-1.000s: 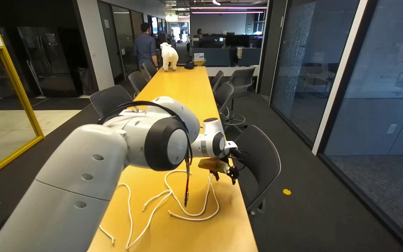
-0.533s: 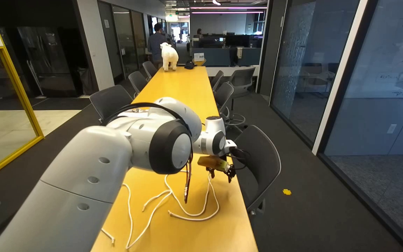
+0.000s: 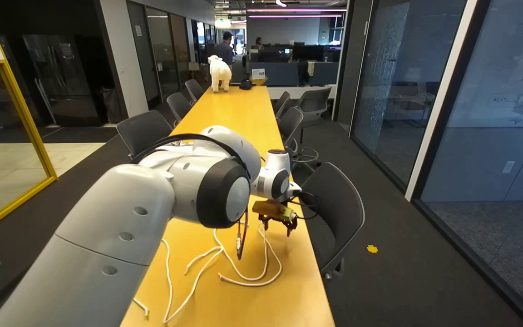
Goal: Untangle the rope on the table.
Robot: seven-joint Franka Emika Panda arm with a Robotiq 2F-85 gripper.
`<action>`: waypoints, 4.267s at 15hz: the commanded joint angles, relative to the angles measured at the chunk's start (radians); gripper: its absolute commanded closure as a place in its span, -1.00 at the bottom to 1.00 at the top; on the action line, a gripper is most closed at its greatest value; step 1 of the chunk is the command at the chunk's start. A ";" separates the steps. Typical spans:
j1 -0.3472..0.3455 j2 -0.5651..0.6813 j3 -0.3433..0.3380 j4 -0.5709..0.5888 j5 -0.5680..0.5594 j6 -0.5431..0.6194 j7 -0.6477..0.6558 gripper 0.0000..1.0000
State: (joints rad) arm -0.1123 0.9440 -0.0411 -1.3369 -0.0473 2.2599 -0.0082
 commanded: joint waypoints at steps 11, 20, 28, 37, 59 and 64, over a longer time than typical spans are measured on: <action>-0.071 -0.015 0.133 -0.005 0.097 -0.231 -0.358 -1.00; -0.084 -0.063 0.148 -0.091 0.082 -0.329 -0.538 -1.00; -0.106 -0.136 0.133 -0.254 0.076 -0.305 -0.616 -1.00; -0.088 -0.308 0.092 -0.459 0.062 0.009 -0.510 -1.00; 0.122 -0.982 0.054 -0.941 -0.176 -0.357 -0.083 -1.00; 0.145 -1.036 0.079 -1.000 -0.140 -0.360 -0.095 -1.00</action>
State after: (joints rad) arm 0.0171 -0.0423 0.0252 -2.2932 -0.1994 1.9014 -0.1046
